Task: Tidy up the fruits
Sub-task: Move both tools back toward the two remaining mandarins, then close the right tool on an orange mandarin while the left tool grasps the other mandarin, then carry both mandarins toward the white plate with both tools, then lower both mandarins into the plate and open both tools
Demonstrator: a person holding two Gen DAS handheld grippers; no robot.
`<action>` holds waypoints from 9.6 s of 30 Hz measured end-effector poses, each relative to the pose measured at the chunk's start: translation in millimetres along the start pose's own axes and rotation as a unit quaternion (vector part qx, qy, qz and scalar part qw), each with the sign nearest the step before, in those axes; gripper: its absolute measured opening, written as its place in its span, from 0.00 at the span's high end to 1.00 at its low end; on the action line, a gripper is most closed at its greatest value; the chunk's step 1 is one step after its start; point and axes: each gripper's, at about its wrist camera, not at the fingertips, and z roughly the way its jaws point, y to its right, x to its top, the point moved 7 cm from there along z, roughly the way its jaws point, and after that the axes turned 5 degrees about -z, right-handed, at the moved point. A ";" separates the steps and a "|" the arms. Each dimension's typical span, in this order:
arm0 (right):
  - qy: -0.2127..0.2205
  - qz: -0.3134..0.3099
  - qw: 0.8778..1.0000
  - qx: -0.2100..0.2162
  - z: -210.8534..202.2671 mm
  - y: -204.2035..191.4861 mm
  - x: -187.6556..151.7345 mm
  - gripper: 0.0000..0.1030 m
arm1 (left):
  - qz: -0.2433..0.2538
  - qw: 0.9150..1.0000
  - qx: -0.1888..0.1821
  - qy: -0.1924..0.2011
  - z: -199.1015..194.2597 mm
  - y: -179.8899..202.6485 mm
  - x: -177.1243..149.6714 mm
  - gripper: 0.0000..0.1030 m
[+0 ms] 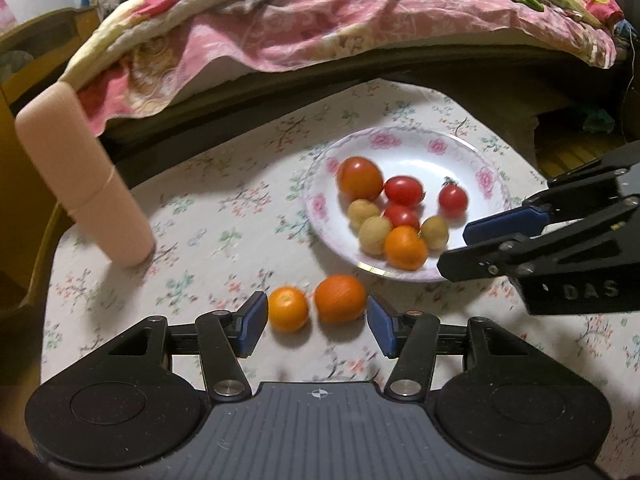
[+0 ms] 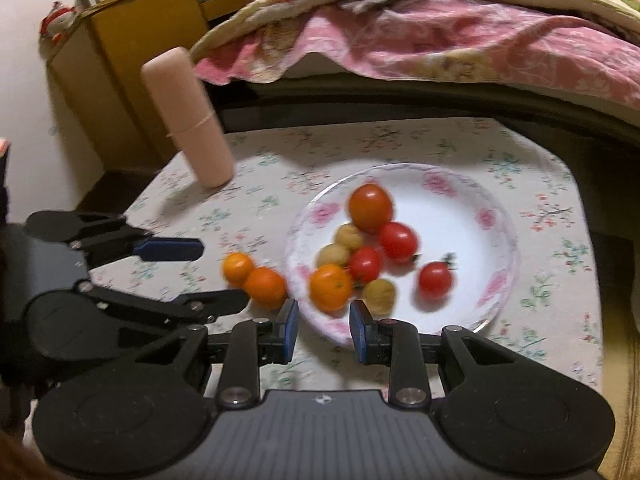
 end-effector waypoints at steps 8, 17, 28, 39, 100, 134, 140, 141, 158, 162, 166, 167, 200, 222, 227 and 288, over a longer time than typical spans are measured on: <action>-0.023 -0.027 0.999 0.019 15.8 -28.0 -15.3 0.70 | 0.005 1.000 0.008 -0.017 -2.8 -17.0 -20.6 0.37; -0.012 -0.027 0.999 0.020 44.4 -37.4 -12.6 0.66 | -0.007 1.000 0.010 -0.019 -12.6 -33.1 -32.9 0.36; 0.009 -0.020 1.000 0.021 72.1 -42.0 -6.6 0.63 | -0.016 1.000 0.006 -0.019 -16.5 -40.8 -38.9 0.34; 0.027 -0.035 0.999 0.025 82.4 -55.9 0.7 0.52 | -0.016 1.000 0.007 -0.026 -13.3 -43.0 -44.1 0.33; -0.102 -0.040 0.994 -0.004 15.5 -28.0 -65.7 0.64 | -0.016 0.997 -0.017 -0.077 -5.7 1.1 -68.3 0.62; -0.107 -0.077 0.991 -0.010 22.7 -32.7 -66.7 0.61 | 0.037 0.996 -0.036 -0.070 -5.4 23.1 -76.6 0.44; -0.107 -0.078 0.991 -0.010 23.3 -34.3 -65.1 0.63 | 0.043 0.996 -0.042 -0.073 -7.1 27.5 -75.4 0.58; -0.108 -0.078 0.991 -0.011 23.2 -34.3 -65.1 0.63 | 0.045 0.995 -0.042 -0.072 -7.5 27.4 -75.5 0.58; -0.100 -0.081 0.992 -0.008 18.0 -35.6 -62.2 0.63 | 0.054 0.996 -0.037 -0.062 -9.3 28.0 -70.2 0.58; -0.097 -0.082 0.992 -0.006 16.0 -36.7 -60.9 0.63 | 0.057 0.996 -0.034 -0.057 -9.9 29.4 -66.6 0.58; -0.095 -0.080 0.992 -0.006 14.1 -36.0 -59.6 0.63 | 0.059 0.996 -0.033 -0.053 -10.2 30.1 -63.5 0.58; -0.095 -0.079 0.992 -0.006 13.5 -36.1 -59.5 0.63 | 0.059 0.996 -0.033 -0.052 -10.0 30.4 -63.0 0.58; -0.026 -0.013 0.998 -0.061 -11.4 23.1 -8.9 0.63 | 0.051 0.999 -0.017 0.003 4.1 48.6 16.1 0.60; -0.009 0.025 0.996 -0.085 17.0 70.9 18.4 0.63 | 0.030 0.999 -0.014 0.004 46.2 47.4 53.9 0.60; -0.009 0.035 0.996 -0.081 21.2 76.6 20.4 0.63 | 0.024 1.000 -0.014 0.004 50.0 46.5 56.0 0.60; 0.022 0.074 0.992 -0.098 -37.3 53.3 -6.9 0.59 | -0.003 0.996 0.064 0.065 -20.6 31.3 28.6 0.00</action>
